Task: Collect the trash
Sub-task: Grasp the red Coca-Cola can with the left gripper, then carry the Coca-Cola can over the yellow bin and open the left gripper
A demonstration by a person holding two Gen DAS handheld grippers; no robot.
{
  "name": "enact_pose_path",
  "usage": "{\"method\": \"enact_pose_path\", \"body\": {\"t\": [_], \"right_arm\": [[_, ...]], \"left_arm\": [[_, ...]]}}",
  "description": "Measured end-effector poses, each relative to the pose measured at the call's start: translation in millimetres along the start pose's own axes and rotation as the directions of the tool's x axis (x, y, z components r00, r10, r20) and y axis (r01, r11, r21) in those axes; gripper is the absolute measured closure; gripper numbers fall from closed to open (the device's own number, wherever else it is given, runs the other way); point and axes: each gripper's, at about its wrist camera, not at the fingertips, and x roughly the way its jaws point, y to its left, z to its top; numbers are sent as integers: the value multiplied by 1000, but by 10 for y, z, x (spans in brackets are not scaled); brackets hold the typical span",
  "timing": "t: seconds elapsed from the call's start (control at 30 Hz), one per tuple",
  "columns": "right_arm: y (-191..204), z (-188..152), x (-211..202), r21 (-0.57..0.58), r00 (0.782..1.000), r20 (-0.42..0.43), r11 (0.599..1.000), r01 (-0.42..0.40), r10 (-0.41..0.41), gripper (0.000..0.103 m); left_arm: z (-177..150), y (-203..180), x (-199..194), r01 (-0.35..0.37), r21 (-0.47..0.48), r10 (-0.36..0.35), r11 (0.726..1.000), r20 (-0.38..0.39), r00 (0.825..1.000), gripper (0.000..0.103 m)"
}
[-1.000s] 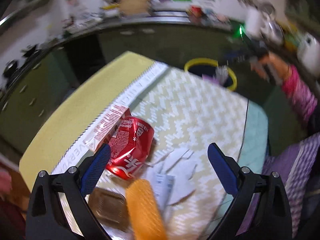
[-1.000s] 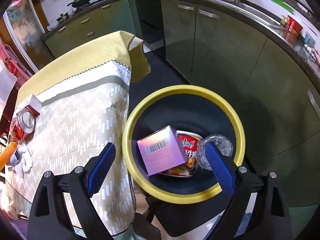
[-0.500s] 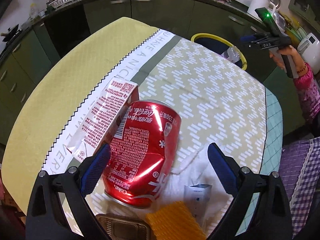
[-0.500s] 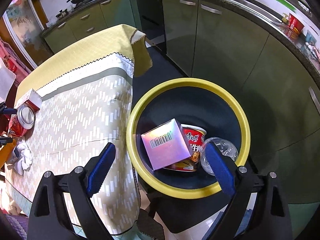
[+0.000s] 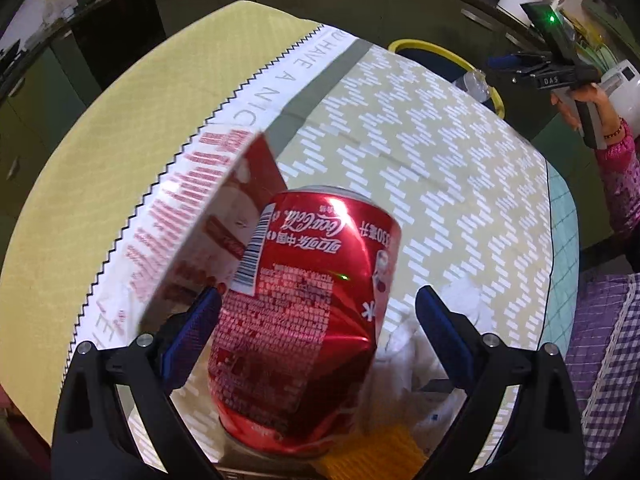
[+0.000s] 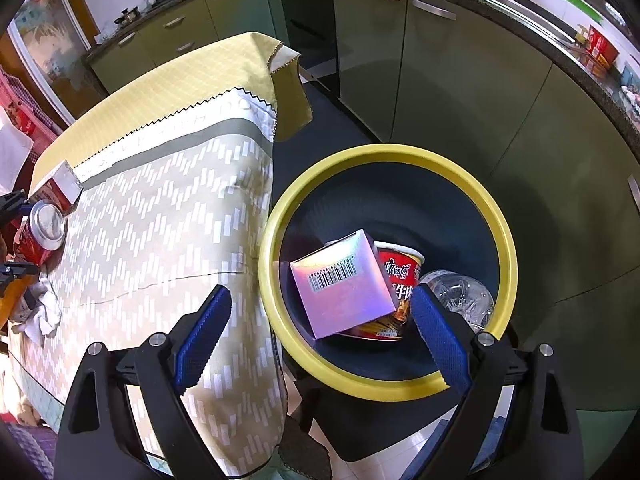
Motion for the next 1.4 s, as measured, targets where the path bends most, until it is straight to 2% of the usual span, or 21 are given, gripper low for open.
{"method": "enact_pose_path", "body": {"t": [0.23,0.3,0.37,0.67,1.1,1.4], "right_arm": [[14,-24,97,-1,1000,-13,1000,-8,8,13],[23,-32,124,-3,1000,-17,1000,-9,8,13],[37,-35,134,-5,1000,-20,1000,-11,11,13],[40,-57,110,-3,1000,-17,1000,-17,17,13],[-11,-124,31,2,999,3,999,-38,38,13],[-212,-257,-98,41,998,43,998,-52,50,13]], "left_arm": [[41,-58,48,9,18,-9,1000,-4,1000,12],[49,-74,62,2,22,-2,1000,-6,1000,23],[58,-72,88,-2,16,2,1000,-16,1000,27],[69,-150,82,-52,35,53,998,-8,999,30],[99,-423,-223,-91,75,89,993,31,996,31],[440,-523,-447,-124,80,116,989,92,989,31]]}}
